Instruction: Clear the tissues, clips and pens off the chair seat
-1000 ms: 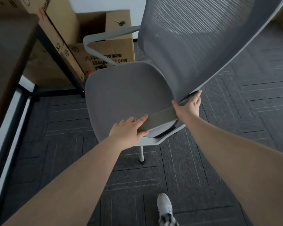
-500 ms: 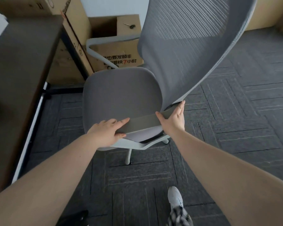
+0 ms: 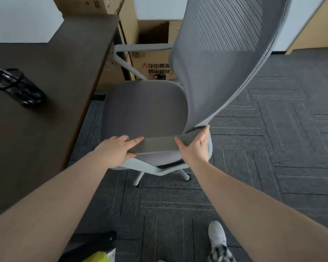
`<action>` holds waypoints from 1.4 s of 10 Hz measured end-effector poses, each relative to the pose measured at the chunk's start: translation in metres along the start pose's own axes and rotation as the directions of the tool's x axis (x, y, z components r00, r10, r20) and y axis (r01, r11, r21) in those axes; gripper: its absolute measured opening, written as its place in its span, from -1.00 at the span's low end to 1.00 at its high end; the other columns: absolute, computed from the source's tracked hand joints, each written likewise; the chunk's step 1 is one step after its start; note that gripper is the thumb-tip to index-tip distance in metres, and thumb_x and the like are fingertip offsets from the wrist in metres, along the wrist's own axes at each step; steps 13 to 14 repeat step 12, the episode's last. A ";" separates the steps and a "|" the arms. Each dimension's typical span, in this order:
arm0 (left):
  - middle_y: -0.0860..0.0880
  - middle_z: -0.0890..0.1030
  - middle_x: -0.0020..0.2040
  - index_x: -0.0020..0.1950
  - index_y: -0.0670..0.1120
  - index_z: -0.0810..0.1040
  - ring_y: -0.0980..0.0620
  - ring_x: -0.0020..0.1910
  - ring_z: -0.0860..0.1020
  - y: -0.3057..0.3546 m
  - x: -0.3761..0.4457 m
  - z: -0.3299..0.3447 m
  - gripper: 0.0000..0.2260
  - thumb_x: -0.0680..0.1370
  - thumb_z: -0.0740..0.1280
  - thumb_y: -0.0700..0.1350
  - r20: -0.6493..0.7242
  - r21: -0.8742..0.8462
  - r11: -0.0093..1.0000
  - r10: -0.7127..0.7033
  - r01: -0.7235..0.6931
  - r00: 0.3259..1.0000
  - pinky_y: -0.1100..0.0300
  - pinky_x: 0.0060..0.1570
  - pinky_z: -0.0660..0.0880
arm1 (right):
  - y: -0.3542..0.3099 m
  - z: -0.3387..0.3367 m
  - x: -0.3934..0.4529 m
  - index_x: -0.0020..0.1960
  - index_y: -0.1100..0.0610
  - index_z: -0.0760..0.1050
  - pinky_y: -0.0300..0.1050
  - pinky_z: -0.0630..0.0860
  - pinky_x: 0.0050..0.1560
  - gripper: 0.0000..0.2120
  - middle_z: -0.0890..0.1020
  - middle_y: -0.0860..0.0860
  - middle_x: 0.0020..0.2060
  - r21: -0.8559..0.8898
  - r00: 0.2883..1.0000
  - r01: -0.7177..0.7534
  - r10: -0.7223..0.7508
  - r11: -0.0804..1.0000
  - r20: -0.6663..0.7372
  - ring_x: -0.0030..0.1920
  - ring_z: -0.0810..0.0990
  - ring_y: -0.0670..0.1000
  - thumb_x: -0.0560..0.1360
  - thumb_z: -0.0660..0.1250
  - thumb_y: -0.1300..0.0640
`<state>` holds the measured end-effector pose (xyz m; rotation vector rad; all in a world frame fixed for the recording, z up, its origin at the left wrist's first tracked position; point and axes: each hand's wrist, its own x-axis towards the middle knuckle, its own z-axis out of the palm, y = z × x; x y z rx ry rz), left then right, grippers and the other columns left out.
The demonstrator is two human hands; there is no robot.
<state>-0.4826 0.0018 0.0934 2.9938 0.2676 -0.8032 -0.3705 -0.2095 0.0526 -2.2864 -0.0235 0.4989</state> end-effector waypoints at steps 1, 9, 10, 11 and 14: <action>-0.08 0.29 0.41 0.52 0.19 -0.14 -0.13 0.32 0.35 -0.021 -0.009 0.003 -0.45 0.62 0.07 0.10 0.020 0.010 1.000 -0.011 0.010 1.000 0.02 0.28 0.36 | -0.011 0.021 -0.011 0.51 0.08 -0.41 0.09 0.17 0.50 0.07 -0.12 -0.02 0.57 0.002 1.000 -0.007 0.007 1.000 0.004 0.56 0.00 0.04 0.43 0.34 -0.23; -0.09 0.19 0.53 0.54 0.07 -0.03 -0.11 0.51 0.17 -0.051 -0.032 0.010 -0.41 0.57 -0.02 0.26 -0.026 0.016 0.992 -0.123 0.124 0.992 -0.07 0.47 0.16 | -0.036 0.057 -0.050 0.49 0.19 -0.44 -0.05 -0.05 0.55 -0.01 -0.19 0.03 0.57 -0.160 0.993 0.062 -0.046 0.985 0.104 0.57 -0.15 0.00 0.52 0.23 -0.19; -0.05 0.05 0.58 0.54 0.11 -0.12 -0.06 0.55 0.03 -0.033 -0.030 0.007 -0.42 0.57 -0.07 0.27 0.007 -0.028 0.995 -0.096 0.096 0.995 -0.05 0.51 0.05 | -0.032 0.041 -0.051 0.50 0.17 -0.42 0.03 0.03 0.55 -0.07 -0.16 0.01 0.57 -0.230 0.979 0.100 -0.054 0.968 0.198 0.57 -0.16 -0.01 0.54 0.18 -0.19; -0.03 0.02 0.58 0.54 0.13 -0.14 -0.06 0.56 0.01 -0.016 -0.024 0.006 -0.42 0.57 -0.09 0.27 -0.008 -0.090 0.991 -0.100 0.099 0.995 -0.05 0.52 0.03 | -0.035 0.015 -0.046 0.53 0.17 -0.33 0.06 0.09 0.53 -0.18 -0.08 0.03 0.57 -0.327 0.954 0.131 -0.030 0.936 0.297 0.57 -0.10 0.02 0.58 0.13 -0.14; -0.03 0.04 0.58 0.54 0.12 -0.11 -0.07 0.56 0.01 -0.007 -0.020 0.006 -0.43 0.57 -0.09 0.27 0.000 -0.101 0.989 -0.111 0.111 0.994 -0.09 0.51 0.05 | -0.045 -0.017 -0.042 0.55 0.16 -0.05 0.11 0.19 0.48 -0.33 0.21 0.09 0.51 -0.326 0.965 0.125 -0.039 0.937 0.258 0.54 0.08 0.11 0.58 0.14 -0.08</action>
